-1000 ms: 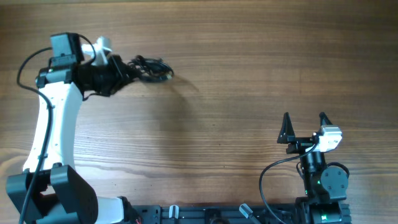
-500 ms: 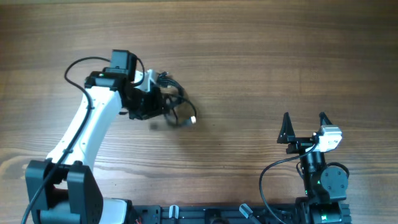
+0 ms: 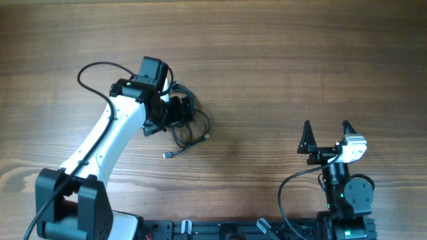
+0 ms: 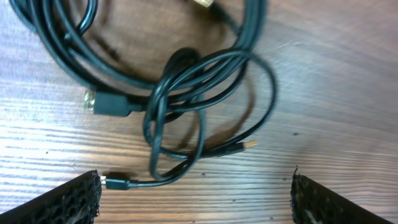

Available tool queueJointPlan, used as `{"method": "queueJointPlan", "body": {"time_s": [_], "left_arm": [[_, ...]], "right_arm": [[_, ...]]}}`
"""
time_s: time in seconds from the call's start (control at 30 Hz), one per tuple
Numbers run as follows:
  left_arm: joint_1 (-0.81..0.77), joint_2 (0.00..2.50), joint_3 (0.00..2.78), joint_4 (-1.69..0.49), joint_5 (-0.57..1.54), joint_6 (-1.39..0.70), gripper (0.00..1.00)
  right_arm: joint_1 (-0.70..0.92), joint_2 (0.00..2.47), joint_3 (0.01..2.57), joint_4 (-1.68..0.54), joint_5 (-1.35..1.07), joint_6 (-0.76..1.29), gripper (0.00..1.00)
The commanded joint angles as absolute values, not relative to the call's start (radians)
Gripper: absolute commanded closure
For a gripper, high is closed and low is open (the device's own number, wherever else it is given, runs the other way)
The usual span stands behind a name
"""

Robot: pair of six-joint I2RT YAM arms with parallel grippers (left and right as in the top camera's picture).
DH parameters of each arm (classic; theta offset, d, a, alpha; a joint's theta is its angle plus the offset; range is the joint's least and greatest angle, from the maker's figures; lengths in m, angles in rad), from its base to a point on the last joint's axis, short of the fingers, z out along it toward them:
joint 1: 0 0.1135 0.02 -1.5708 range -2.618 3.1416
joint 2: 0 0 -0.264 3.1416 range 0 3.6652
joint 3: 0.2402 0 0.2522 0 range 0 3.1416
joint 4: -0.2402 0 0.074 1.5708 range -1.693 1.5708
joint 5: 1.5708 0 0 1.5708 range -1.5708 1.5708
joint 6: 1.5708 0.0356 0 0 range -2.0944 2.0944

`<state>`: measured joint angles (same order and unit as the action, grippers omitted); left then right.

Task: Untangle cables
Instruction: 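Carry the lifted cable bundle toward the table center with the left gripper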

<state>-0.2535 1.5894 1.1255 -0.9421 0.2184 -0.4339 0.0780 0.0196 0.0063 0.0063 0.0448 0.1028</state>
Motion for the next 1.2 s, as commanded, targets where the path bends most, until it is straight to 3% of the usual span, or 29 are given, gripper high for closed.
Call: {"method": "queueJointPlan", "body": {"time_s": [0.0,0.03,0.1,0.13,0.33,0.4,0.73,1.0,1.03,1.17], "left_arm": [[-0.267,1.594,1.056,-0.935,0.192,-0.461,0.00],[-0.272,1.594,1.044,-0.931,0.197,-0.461,0.00],[-0.286,1.594,1.012,-0.915,0.197,-0.461,0.38],[-0.294,1.594,0.996,-0.897,0.197,-0.461,0.49],[-0.336,1.594,0.962,-0.798,0.196,-0.461,0.51],[-0.337,1.594,0.962,-0.776,0.192,-0.462,0.42],[-0.337,1.594,0.960,-0.777,0.110,-0.564,0.46],[-0.355,1.594,0.914,-0.746,0.091,-0.590,0.42],[-0.361,1.594,0.902,-0.735,0.091,-0.591,0.46],[-0.383,1.594,0.889,-0.710,0.092,-0.592,0.82]], "right_arm": [[0.081,0.019,0.005,0.009,0.035,0.088,0.00],[0.081,0.019,0.005,0.009,0.035,0.089,0.00],[0.081,0.019,0.005,0.009,0.035,0.088,0.00],[0.081,0.019,0.005,0.009,0.035,0.088,0.00],[0.081,0.019,0.005,0.009,0.035,0.088,0.00],[0.081,0.019,0.005,0.009,0.035,0.088,0.00],[0.081,0.019,0.005,0.009,0.035,0.088,0.00],[0.081,0.021,0.005,0.009,0.035,0.088,0.00],[0.081,0.021,0.005,0.009,0.035,0.089,0.00],[0.081,0.021,0.005,0.009,0.035,0.088,0.00]]}}
